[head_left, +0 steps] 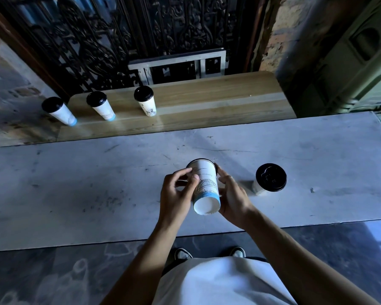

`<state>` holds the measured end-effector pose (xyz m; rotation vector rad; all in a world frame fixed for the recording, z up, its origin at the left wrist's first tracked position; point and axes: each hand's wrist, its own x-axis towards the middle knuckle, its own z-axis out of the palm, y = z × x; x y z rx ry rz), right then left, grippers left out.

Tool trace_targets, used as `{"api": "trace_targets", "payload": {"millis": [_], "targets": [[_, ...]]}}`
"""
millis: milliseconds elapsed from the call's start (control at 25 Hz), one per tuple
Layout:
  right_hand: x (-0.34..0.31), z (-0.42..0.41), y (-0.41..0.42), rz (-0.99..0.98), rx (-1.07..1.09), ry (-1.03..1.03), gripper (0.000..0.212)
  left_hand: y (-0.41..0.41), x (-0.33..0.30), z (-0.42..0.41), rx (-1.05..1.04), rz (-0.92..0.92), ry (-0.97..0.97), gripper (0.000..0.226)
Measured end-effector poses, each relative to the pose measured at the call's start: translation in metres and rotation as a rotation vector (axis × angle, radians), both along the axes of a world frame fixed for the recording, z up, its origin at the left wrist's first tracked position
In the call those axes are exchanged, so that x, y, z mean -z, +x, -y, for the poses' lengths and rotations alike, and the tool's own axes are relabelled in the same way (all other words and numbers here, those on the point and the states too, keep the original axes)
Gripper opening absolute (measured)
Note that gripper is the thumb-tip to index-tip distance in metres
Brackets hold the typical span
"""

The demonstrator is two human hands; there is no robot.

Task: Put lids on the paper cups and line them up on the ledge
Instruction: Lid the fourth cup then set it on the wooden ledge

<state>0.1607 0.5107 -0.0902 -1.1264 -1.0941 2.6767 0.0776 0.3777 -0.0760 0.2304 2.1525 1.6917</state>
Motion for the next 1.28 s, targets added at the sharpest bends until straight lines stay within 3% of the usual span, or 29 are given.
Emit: {"api": "trace_targets", "payload": {"millis": [80,200,440,680,920,1280], "targets": [[0.002,0.0,-0.001,0.049,-0.015,0.013,0.055,0.0,0.001,0.001,0.008,0.007,0.007,0.022],[0.007,-0.002,-0.001,0.043,-0.014,0.019,0.045,0.0,0.004,0.005,0.006,-0.014,-0.009,0.021],[0.011,-0.011,0.006,0.022,-0.053,0.138,0.061,-0.002,0.006,0.012,0.054,-0.039,-0.039,0.041],[0.007,-0.007,0.007,-0.009,-0.066,0.163,0.062,0.0,0.008,0.008,0.039,-0.015,-0.012,0.023],[0.0,-0.008,0.007,-0.064,-0.087,0.147,0.038,0.002,0.01,0.007,0.098,0.023,-0.032,0.061],[0.008,-0.014,0.007,-0.055,-0.05,0.076,0.035,-0.003,0.008,0.009,0.104,0.109,0.043,0.039]]}}
